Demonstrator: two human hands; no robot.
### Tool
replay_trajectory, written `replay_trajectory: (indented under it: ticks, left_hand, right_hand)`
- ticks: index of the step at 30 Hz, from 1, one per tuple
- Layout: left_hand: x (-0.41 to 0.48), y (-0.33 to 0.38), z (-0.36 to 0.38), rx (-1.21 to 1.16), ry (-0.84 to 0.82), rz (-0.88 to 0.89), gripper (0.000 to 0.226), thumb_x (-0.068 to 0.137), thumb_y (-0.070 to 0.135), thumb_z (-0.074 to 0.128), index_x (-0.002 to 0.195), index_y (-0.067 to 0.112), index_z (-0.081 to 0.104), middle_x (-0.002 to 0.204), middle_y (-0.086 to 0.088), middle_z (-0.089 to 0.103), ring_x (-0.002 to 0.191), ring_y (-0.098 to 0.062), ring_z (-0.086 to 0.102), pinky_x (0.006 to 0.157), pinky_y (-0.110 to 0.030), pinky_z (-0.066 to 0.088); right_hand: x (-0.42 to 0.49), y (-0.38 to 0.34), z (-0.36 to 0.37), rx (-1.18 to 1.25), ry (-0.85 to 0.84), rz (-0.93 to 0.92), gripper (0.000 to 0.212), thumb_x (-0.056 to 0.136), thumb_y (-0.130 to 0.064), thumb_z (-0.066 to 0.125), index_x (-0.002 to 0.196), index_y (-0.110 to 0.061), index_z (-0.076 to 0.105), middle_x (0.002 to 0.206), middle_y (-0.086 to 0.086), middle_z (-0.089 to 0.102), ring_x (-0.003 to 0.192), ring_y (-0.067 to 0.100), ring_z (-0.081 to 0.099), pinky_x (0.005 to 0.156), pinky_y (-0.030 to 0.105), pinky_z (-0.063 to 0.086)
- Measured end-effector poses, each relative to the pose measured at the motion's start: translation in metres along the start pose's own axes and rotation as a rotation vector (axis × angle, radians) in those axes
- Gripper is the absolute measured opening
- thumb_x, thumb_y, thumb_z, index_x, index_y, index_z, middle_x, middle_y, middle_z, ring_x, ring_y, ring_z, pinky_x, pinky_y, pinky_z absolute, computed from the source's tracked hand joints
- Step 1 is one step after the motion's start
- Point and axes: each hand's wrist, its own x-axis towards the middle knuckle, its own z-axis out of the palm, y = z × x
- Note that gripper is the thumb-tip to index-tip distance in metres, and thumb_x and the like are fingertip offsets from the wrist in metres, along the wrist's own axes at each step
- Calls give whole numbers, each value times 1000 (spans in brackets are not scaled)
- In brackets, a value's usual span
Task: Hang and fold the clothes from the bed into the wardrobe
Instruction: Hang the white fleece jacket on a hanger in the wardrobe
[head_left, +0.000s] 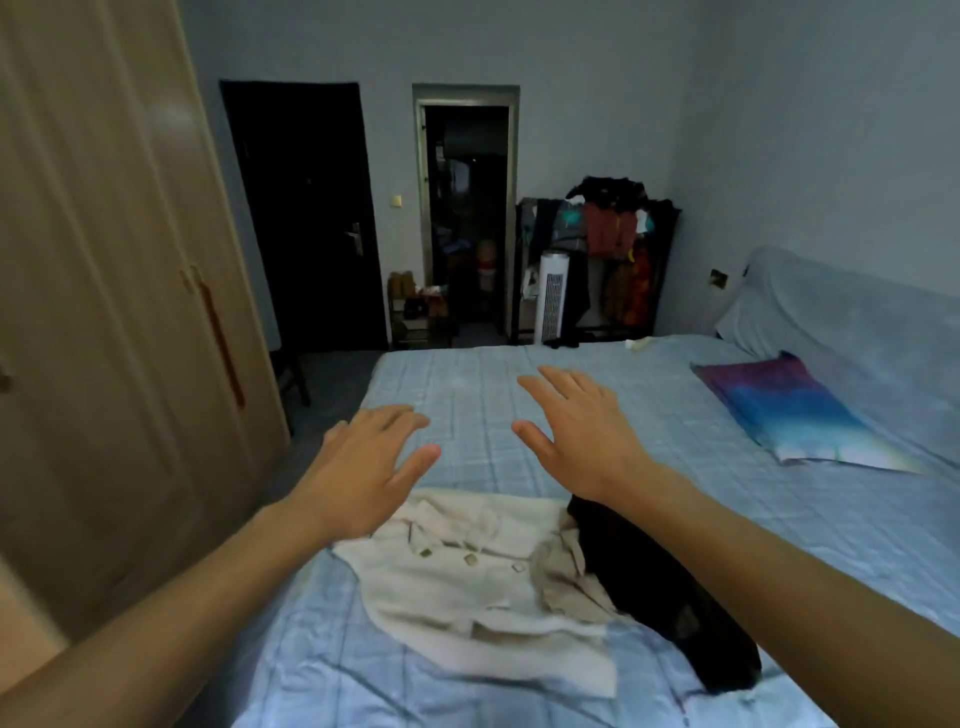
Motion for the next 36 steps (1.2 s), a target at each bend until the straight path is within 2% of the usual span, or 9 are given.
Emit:
replay_trajectory:
  ticks: [6, 12, 18, 24, 32, 36]
  left_hand:
    - [35, 32, 48, -12, -92, 28, 56, 100, 59, 27, 147, 32, 38, 158, 9, 30, 145, -14, 25, 117, -46, 23]
    - [65, 13, 72, -36, -105, 10, 54, 101, 57, 29, 147, 29, 40, 157, 6, 33, 144, -15, 28, 116, -45, 25]
    - [99, -46, 100, -52, -125, -13, 54, 101, 56, 33, 146, 27, 42, 156, 5, 35, 144, -17, 31, 115, -47, 27]
    - [130, -136, 118, -104, -110, -84, 53, 100, 56, 37, 142, 25, 47, 151, 4, 42, 141, -20, 35, 113, -47, 30]
    - [138, -215, 151, -187, -97, -271, 48, 99, 51, 44, 135, 20, 54, 143, 2, 51, 133, -22, 45, 109, -38, 34]
    - [141, -237, 173, -234, -105, -363, 54, 98, 52, 41, 133, 14, 57, 139, -3, 56, 128, -23, 50, 106, -32, 33]
  right_hand:
    - [-17, 66, 20, 34, -65, 92, 58, 101, -52, 36, 152, -25, 30, 160, 4, 26, 146, 24, 23, 115, 42, 23]
    - [3, 82, 52, 61, -111, 133, 59, 101, -52, 36, 153, -24, 29, 161, 4, 25, 146, 24, 22, 115, 42, 23]
    - [58, 59, 107, 59, -166, 99, 58, 100, -50, 40, 151, -23, 32, 159, 5, 29, 145, 26, 25, 113, 44, 26]
    - [131, 17, 168, 64, -253, 41, 57, 100, -50, 42, 150, -24, 34, 158, 4, 31, 144, 25, 28, 111, 44, 27]
    - [186, -11, 233, 132, -364, -21, 58, 100, -50, 43, 151, -25, 31, 160, 4, 28, 146, 25, 24, 115, 43, 23]
    - [216, -8, 268, 190, -394, -52, 58, 99, -49, 45, 150, -24, 32, 159, 4, 30, 145, 26, 27, 115, 44, 26]
